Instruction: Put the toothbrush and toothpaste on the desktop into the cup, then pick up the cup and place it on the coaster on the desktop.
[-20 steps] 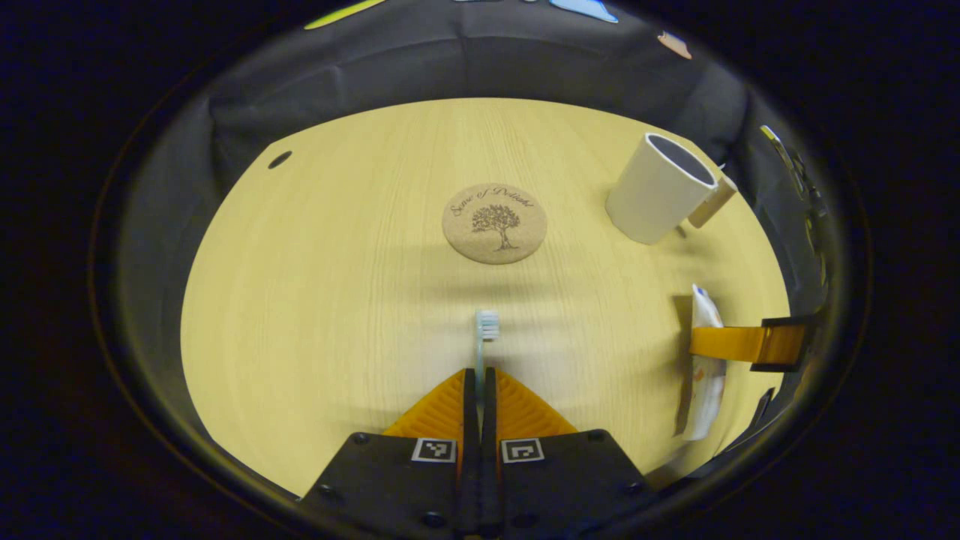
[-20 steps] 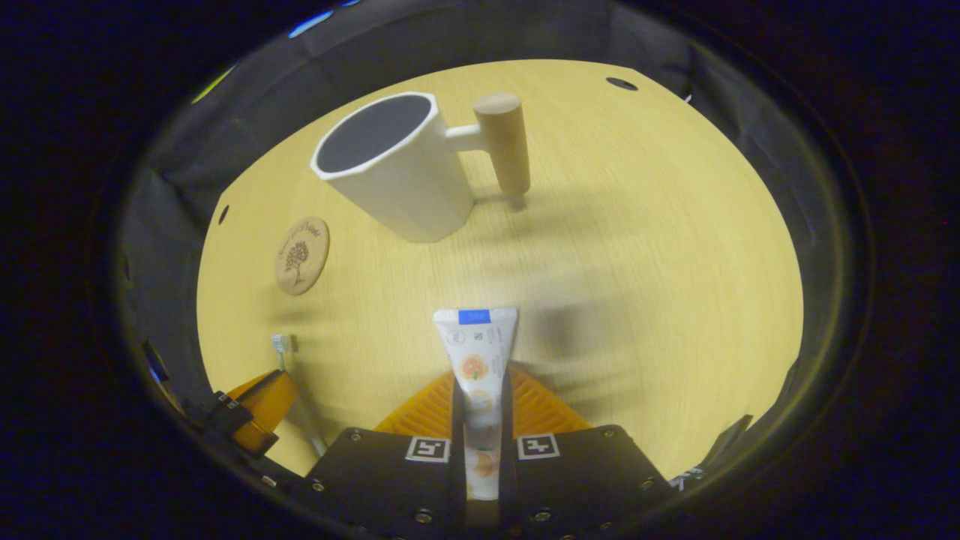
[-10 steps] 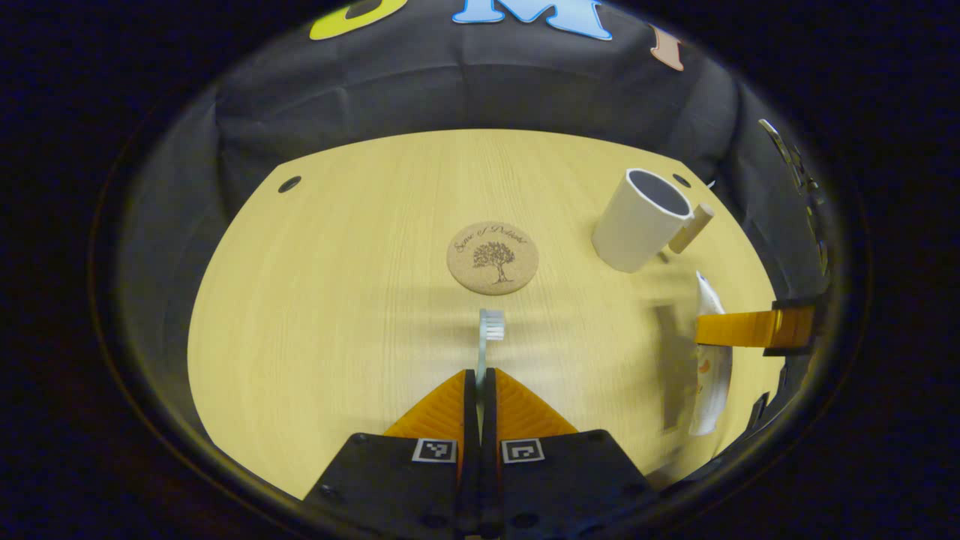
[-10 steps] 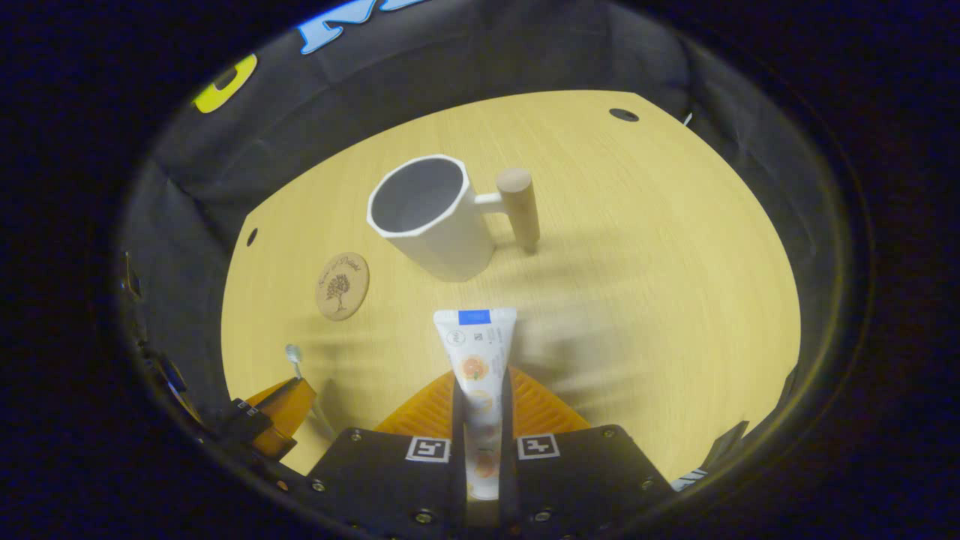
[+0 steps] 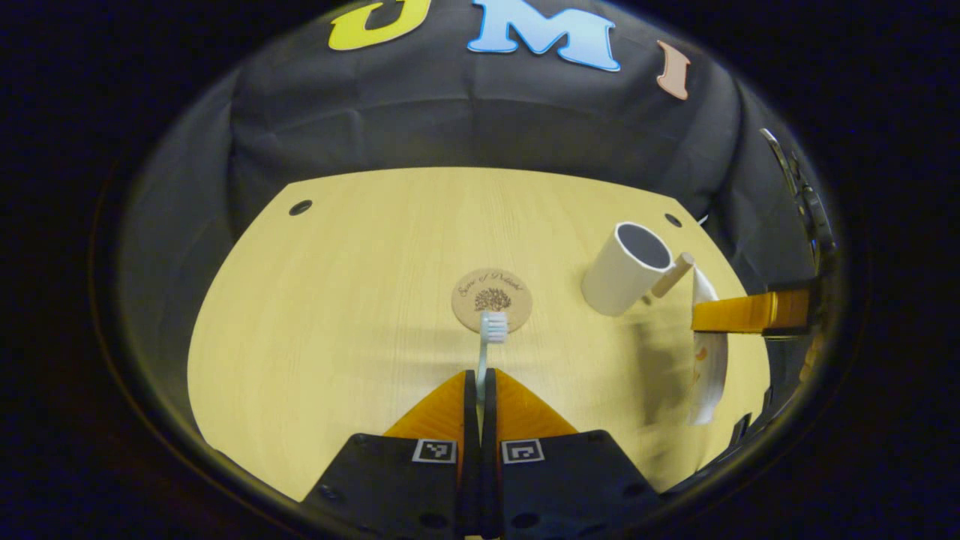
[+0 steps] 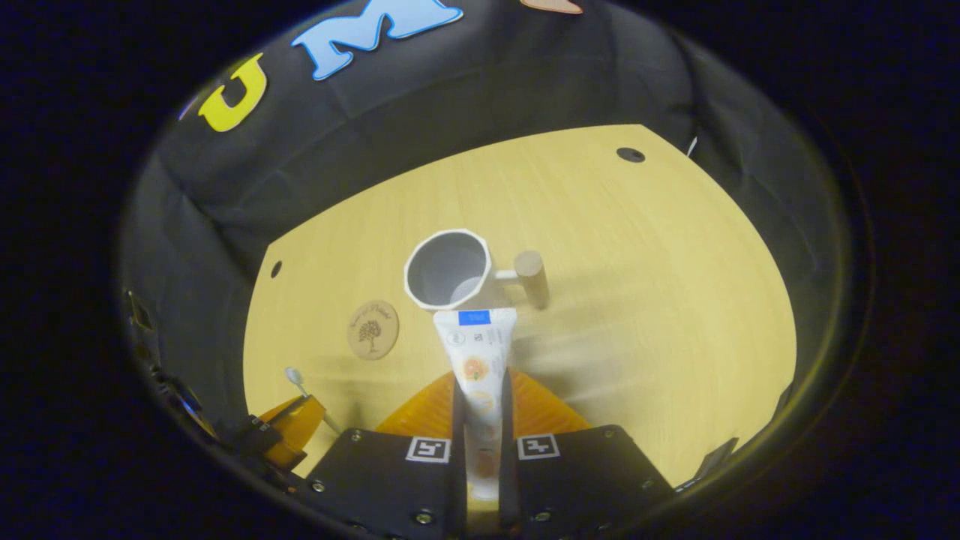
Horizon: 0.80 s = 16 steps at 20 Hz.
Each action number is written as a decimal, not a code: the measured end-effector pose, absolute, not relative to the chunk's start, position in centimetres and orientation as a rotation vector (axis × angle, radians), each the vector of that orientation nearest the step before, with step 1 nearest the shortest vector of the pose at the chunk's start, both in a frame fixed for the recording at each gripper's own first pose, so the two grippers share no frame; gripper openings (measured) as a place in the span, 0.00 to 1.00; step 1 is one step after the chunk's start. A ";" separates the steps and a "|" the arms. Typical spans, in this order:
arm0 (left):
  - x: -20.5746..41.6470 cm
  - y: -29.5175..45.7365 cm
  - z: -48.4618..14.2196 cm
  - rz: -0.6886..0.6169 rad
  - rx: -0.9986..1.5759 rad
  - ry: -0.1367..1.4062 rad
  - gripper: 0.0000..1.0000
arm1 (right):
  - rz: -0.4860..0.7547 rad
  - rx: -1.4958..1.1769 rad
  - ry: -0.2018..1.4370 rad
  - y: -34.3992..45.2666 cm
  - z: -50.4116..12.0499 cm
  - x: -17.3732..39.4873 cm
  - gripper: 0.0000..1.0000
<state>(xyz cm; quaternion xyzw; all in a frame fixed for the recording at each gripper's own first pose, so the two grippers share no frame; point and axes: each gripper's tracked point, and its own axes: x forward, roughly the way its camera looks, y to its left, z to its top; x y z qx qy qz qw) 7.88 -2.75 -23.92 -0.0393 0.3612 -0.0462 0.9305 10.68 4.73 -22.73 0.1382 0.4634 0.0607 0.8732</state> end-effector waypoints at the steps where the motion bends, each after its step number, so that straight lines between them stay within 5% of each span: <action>1: 8.0 -2.8 -23.3 -0.096 -0.085 0.724 0.08 | 0.129 0.290 0.953 4.7 -22.3 11.2 0.21; 16: 9.2 -2.5 -16.8 -0.103 -0.110 0.594 0.08 | 0.153 0.379 0.704 4.7 -14.1 20.2 0.17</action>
